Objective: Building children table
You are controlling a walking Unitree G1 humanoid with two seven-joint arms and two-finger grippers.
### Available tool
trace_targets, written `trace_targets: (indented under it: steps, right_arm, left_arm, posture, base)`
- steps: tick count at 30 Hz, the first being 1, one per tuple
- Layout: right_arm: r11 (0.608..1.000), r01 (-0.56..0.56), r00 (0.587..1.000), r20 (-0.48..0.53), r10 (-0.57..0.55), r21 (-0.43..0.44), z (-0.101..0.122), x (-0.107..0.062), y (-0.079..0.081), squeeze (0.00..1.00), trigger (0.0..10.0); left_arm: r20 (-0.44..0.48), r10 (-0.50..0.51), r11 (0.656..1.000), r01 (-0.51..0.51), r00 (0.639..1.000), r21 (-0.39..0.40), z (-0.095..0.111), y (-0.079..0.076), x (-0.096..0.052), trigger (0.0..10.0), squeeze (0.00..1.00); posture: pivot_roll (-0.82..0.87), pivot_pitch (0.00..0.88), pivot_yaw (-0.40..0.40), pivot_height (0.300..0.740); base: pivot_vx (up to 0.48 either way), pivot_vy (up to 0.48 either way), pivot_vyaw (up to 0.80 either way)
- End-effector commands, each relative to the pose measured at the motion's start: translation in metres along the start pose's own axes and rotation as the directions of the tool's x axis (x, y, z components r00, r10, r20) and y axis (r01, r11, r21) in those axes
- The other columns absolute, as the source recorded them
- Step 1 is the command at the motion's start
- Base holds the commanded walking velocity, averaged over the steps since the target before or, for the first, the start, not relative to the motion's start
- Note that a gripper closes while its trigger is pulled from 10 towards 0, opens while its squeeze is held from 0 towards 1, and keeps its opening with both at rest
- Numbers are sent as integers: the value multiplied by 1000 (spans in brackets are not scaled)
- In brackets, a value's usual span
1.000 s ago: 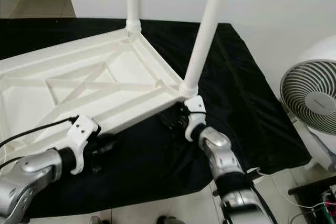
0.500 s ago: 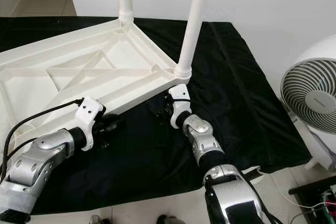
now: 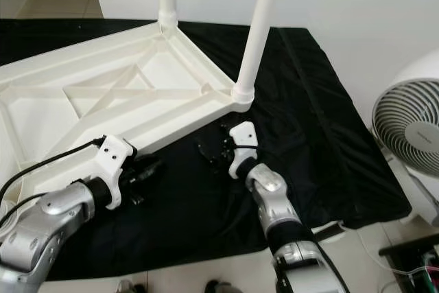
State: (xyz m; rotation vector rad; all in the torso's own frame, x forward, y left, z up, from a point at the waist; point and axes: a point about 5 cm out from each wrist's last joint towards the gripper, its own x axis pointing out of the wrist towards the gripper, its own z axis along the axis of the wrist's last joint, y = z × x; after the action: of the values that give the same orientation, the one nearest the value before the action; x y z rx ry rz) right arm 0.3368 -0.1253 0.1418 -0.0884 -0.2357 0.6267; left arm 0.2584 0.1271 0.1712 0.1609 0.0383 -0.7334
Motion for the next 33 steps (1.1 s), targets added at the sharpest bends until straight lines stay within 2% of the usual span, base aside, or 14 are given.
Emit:
trace_targets:
  steps: [1, 3, 5, 6, 12, 14, 17, 19, 24, 28, 33]
  right_arm:
    - [1000, 13, 1000, -2, -13, 10, -1, -4, -2, 0, 10000]
    - [1000, 24, 1000, 12, -24, 10, 1, -8, -3, 0, 10000]
    - [1000, 25, 1000, 15, -25, 11, 2, -9, -3, 0, 10000]
    - [1000, 23, 1000, 19, -24, 15, 4, -9, -3, 0, 10000]
    - [1000, 21, 1000, 22, -21, 18, 7, -9, -1, 0, 10000]
    - [1000, 12, 1000, 29, -12, 20, 10, -8, 0, 0, 10000]
    - [1000, 9, 999, 32, -10, 21, 12, -8, 1, 0, 10000]
    - [1000, 13, 999, 35, -13, 24, 15, -10, 2, 0, 10000]
    - [999, 25, 999, 40, -26, 24, 19, -12, 0, 0, 10000]
    - [999, 30, 999, 40, -31, 25, 21, -14, 0, 0, 10000]
    - [999, 39, 998, 39, -40, 29, 25, -18, 0, 0, 10000]
  left_arm:
    - [4, 141, 990, -141, 990, 9, 0, 7, -4, 10000, 0]
    - [31, 185, 983, -185, 982, 5, 6, 7, -7, 10000, 0]
    - [41, 189, 982, -189, 981, 4, 9, 5, -8, 10000, 0]
    - [44, 208, 978, -209, 977, 11, 12, 4, -13, 10000, 0]
    - [26, 235, 971, -236, 972, 39, 12, 6, -19, 10000, 0]
    - [4, 280, 957, -279, 960, 72, 8, 15, -22, 10000, 0]
    - [-15, 305, 950, -303, 952, 79, 5, 21, -25, 10000, 0]
    - [-55, 358, 929, -350, 932, 119, -3, 31, -29, 10000, 0]
    - [-86, 415, 903, -399, 906, 158, -9, 41, -33, 10000, 0]
    - [-100, 418, 900, -398, 903, 177, -11, 44, -34, 10000, 0]
    - [-135, 361, 919, -328, 923, 218, -15, 42, -31, 10000, 0]
  posture:
    - [59, 159, -77, 740]
    - [72, 153, -84, 740]
    - [75, 152, -86, 740]
    - [83, 145, -93, 740]
    - [90, 139, -102, 740]
    - [91, 135, -106, 740]
    - [90, 135, -106, 740]
    - [85, 138, -104, 740]
    - [73, 141, -99, 740]
    - [73, 141, -99, 740]
    - [66, 141, -95, 740]
  base:
    - [0, 0, 0]
    - [0, 0, 0]
    - [0, 0, 0]
    - [0, 0, 0]
    - [0, 0, 0]
    - [0, 0, 0]
    - [0, 0, 0]
    - [0, 0, 0]
    - [0, 0, 0]
    - [0, 0, 0]
    - [0, 0, 0]
